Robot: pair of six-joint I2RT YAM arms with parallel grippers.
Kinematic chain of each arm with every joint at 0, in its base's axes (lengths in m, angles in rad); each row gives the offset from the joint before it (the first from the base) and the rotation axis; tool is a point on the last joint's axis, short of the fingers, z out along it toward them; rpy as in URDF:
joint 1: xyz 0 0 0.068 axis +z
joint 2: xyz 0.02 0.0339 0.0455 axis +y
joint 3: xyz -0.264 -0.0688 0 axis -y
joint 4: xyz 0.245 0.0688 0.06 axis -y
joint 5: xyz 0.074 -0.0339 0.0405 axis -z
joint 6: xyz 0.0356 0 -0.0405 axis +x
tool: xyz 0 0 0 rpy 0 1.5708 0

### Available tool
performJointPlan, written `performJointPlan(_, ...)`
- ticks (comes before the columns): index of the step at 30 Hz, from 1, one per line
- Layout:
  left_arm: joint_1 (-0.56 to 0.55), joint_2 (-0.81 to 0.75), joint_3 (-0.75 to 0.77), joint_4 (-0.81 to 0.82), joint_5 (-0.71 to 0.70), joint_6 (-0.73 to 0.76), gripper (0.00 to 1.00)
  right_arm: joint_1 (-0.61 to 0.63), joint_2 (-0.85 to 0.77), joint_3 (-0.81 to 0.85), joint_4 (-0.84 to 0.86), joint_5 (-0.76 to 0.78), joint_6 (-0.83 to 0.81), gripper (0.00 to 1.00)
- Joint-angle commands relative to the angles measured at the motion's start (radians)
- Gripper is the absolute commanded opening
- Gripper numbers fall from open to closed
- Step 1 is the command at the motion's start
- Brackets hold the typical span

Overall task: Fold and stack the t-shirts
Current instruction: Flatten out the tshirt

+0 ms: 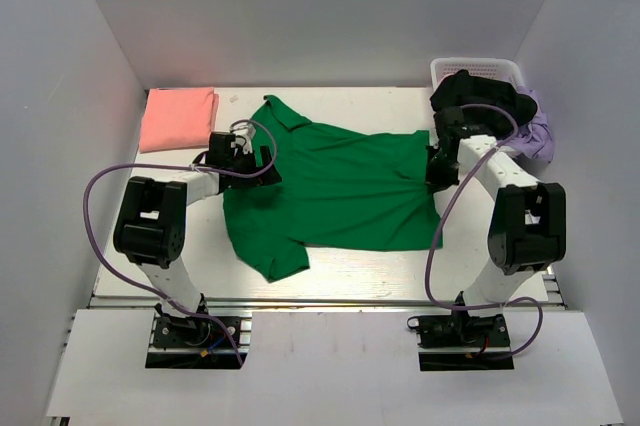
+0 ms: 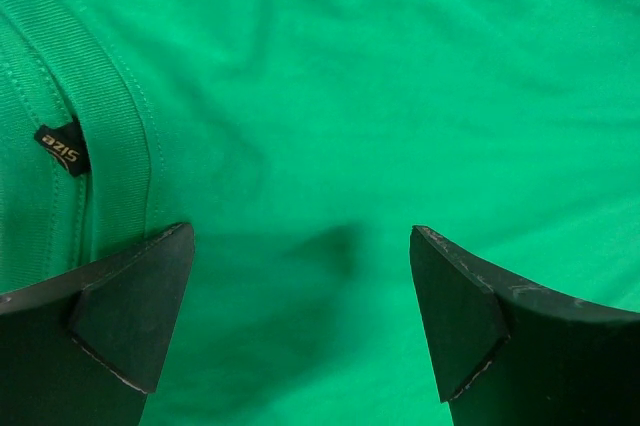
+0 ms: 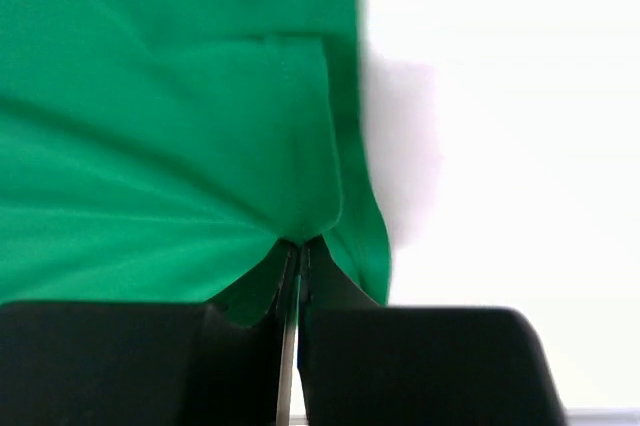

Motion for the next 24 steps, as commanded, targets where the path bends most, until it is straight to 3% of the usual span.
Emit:
performJointPlan(1,0.007,-0.007,-0.042,-0.112,-0.088,0.003,1.0,-0.005,-0.044,0.05,-0.254,0.219,0.111,0.0)
performJointPlan(8,0.007,-0.016,-0.051,-0.132,-0.123,0.003,1.0,-0.01,0.027,0.033,-0.259,0.228,0.123,0.0)
performJointPlan(12,0.007,-0.026,-0.051,-0.123,-0.095,0.003,1.0,-0.01,0.075,0.019,-0.132,0.176,0.117,0.0)
performJointPlan(16,0.007,-0.035,-0.051,-0.103,-0.072,0.003,1.0,-0.01,0.12,0.07,-0.048,0.142,0.068,0.23)
performJointPlan(19,0.007,-0.044,-0.042,-0.103,-0.049,0.003,1.0,-0.01,0.1,0.084,-0.006,0.134,0.042,0.31)
performJointPlan(20,0.007,-0.044,-0.042,-0.103,-0.049,0.003,1.0,-0.008,0.089,0.082,0.017,0.113,0.034,0.37)
performJointPlan(24,-0.003,-0.053,-0.032,-0.103,-0.049,0.003,1.0,-0.011,-0.036,-0.003,0.034,0.055,0.016,0.42)
